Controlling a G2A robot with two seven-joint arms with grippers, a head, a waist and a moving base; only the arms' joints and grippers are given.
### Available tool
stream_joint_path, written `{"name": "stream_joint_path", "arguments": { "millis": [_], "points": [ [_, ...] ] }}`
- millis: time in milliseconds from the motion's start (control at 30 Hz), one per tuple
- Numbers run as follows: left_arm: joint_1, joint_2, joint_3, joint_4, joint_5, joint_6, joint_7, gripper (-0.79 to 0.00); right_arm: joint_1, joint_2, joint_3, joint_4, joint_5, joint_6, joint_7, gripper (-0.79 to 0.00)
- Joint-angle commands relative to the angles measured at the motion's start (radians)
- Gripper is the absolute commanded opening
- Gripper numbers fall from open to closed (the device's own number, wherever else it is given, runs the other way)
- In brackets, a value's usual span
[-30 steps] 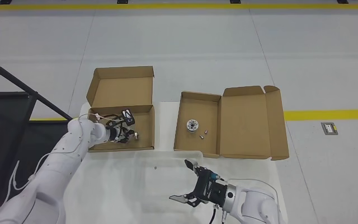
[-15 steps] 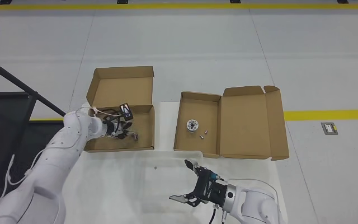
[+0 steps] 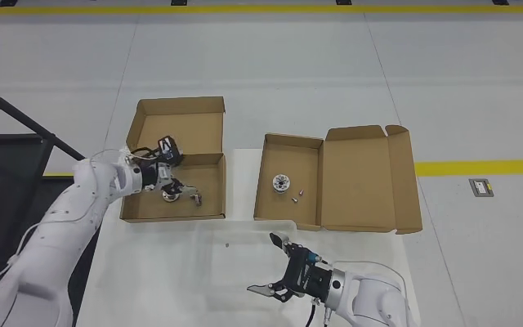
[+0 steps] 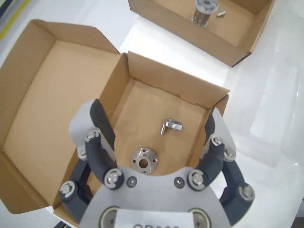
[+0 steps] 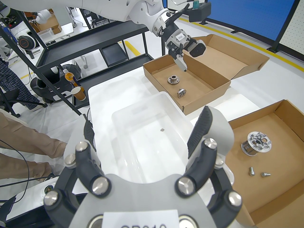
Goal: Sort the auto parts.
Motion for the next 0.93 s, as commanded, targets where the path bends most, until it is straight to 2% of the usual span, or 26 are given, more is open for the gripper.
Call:
{"name": "stream_joint_path", "arguments": {
  "millis": [0,67,200,400,567,667,800,833,900],
  "points": [
    [0.029,0.029,-0.021,-0.049,-0.015,0.0,0.044,0.0,0.0,0.0,0.0,0.0,0.0,0.0,0.0,0.0],
    [0.049,0.052,-0.047,-0.083,-0.018,0.0,0.07,0.0,0.0,0.0,0.0,0.0,0.0,0.0,0.0,0.0],
    [0.135,0.11,-0.118,-0.216,0.002,0.0,0.151,0.0,0.0,0.0,0.0,0.0,0.0,0.0,0.0,0.0],
    [0.31,0.2,-0.255,-0.421,0.023,0.006,0.267,0.0,0.0,0.0,0.0,0.0,0.0,0.0,0.0,0.0],
    [0.483,0.266,-0.374,-0.556,0.088,0.026,0.473,0.0,0.0,0.0,0.0,0.0,0.0,0.0,0.0,0.0],
    [0.56,0.295,-0.42,-0.618,0.06,0.066,0.527,0.0,0.0,0.0,0.0,0.0,0.0,0.0,0.0,0.0],
    [0.616,0.331,-0.451,-0.697,0.014,0.056,0.517,0.0,0.0,0.0,0.0,0.0,0.0,0.0,0.0,0.0],
    [0.608,0.325,-0.447,-0.685,0.019,0.061,0.521,-0.001,0.0,0.0,0.0,0.0,0.0,0.0,0.0,-0.001],
    [0.618,0.332,-0.452,-0.7,0.013,0.056,0.516,-0.001,0.0,0.0,0.0,0.0,0.0,0.0,0.0,-0.001]
  ]
}}
